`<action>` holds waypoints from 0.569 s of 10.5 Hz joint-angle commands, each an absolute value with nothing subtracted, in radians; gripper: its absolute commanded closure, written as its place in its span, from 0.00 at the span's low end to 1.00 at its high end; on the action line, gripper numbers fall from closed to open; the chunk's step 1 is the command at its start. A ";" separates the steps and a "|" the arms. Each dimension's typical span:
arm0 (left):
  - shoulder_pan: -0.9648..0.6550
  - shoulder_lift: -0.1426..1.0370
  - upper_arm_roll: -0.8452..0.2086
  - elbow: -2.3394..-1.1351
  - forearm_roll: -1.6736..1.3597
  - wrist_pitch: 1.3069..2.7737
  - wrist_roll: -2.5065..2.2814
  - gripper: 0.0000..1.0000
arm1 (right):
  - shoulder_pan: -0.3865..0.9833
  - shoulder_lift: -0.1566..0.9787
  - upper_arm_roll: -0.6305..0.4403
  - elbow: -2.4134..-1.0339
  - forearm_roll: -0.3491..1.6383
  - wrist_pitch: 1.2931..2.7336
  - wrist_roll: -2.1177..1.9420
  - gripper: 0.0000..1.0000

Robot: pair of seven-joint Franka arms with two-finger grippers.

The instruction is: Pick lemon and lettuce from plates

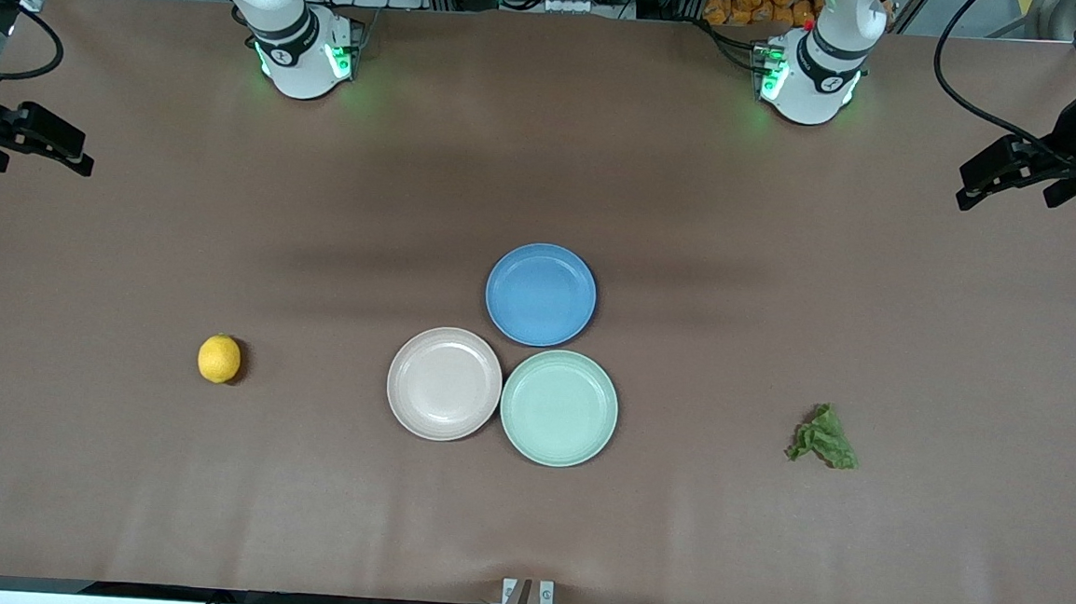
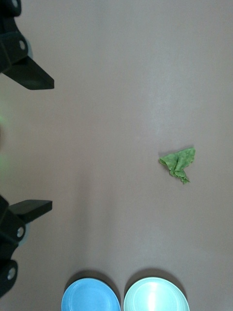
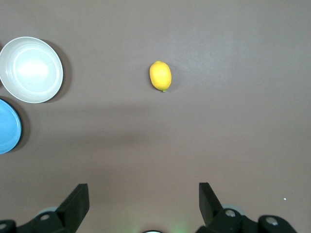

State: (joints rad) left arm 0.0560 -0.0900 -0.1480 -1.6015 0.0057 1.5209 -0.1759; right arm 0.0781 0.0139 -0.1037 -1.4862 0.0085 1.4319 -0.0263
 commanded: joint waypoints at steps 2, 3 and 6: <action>0.060 -0.095 -0.150 -1.606 0.026 1.509 -0.166 0.00 | 0.089 0.028 -0.104 -1.450 -0.012 1.408 -0.011 0.00; 0.060 -0.095 -0.150 -1.606 0.026 1.509 -0.164 0.00 | 0.089 0.028 -0.106 -1.450 -0.014 1.408 -0.011 0.00; 0.060 -0.094 -0.150 -1.588 0.025 1.509 -0.167 0.00 | 0.089 0.034 -0.106 -1.448 -0.015 1.410 -0.011 0.00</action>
